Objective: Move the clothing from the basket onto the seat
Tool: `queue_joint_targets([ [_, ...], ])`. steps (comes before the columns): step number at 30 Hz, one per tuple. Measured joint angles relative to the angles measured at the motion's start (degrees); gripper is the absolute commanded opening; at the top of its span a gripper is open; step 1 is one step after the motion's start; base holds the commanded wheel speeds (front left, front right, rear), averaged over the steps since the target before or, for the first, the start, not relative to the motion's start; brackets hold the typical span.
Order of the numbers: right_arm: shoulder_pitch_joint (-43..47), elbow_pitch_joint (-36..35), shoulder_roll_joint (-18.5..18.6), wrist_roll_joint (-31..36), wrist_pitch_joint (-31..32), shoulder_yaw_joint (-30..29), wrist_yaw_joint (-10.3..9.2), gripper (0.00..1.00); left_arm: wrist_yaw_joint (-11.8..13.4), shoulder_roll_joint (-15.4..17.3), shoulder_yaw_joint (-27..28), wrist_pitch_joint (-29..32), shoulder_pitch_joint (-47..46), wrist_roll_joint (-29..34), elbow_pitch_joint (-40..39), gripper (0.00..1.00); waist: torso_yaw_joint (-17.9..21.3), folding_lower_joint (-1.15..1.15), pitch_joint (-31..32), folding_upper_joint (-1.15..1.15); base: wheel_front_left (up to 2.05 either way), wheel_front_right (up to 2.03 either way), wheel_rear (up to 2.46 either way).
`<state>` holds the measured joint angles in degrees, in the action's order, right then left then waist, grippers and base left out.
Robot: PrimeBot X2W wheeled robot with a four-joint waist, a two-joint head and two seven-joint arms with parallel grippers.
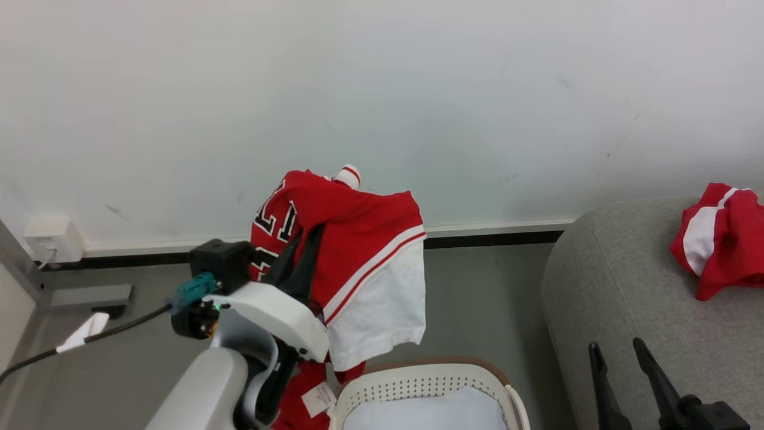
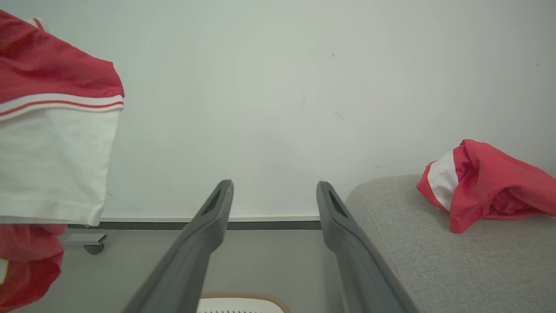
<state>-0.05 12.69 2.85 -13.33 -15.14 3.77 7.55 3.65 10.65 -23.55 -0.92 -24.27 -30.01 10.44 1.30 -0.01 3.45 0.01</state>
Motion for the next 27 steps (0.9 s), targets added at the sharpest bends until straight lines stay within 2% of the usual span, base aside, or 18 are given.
queue_joint_targets([
  [3,-0.2,-0.7,0.6,-2.0,0.0,2.6,0.00,1.00,0.5,0.6,-0.5,0.4,0.5,0.2,-2.0,0.00,0.1,0.00,0.0,0.00,0.00,0.00,0.00],
  [6,-1.3,-1.9,4.3,-7.5,0.0,8.5,0.00,1.00,0.5,0.7,-1.2,0.9,1.3,0.2,-3.1,0.00,0.1,0.01,0.1,-0.01,0.00,0.00,0.00],
  [8,-2.6,-2.6,8.4,-12.3,0.0,13.2,0.00,1.00,0.4,0.7,-1.5,1.2,1.5,0.2,-3.5,0.00,0.0,0.01,0.1,0.00,0.00,0.00,0.00],
  [12,-7.0,-4.7,19.1,-25.0,0.5,28.2,0.00,1.00,0.3,0.6,-2.8,1.4,1.6,0.5,-4.0,0.00,-0.4,0.01,0.4,0.00,0.00,0.00,0.00],
  [14,-10.6,-6.2,24.2,-31.3,1.3,33.8,0.00,1.00,-0.1,0.3,-3.4,1.5,1.7,0.5,-4.2,0.00,-0.6,0.01,0.4,0.00,0.00,0.00,0.00],
  [17,-16.8,-6.3,30.3,-36.7,2.4,40.7,0.00,1.00,-0.7,-0.1,-4.5,1.8,1.7,0.5,-4.6,0.00,-1.0,0.01,0.4,0.00,0.00,0.00,0.00],
  [21,-24.7,-5.1,33.1,-40.9,3.2,49.0,0.00,1.00,-1.4,-0.7,-5.9,2.2,1.6,0.6,-5.3,0.00,-1.5,0.02,0.5,0.00,0.00,0.00,0.00],
  [27,-34.5,-1.2,32.6,-46.0,2.6,59.2,0.00,1.00,-2.2,-1.6,-7.6,2.7,1.2,0.6,-6.2,0.00,-2.5,0.02,0.5,0.00,0.00,0.00,0.00],
])
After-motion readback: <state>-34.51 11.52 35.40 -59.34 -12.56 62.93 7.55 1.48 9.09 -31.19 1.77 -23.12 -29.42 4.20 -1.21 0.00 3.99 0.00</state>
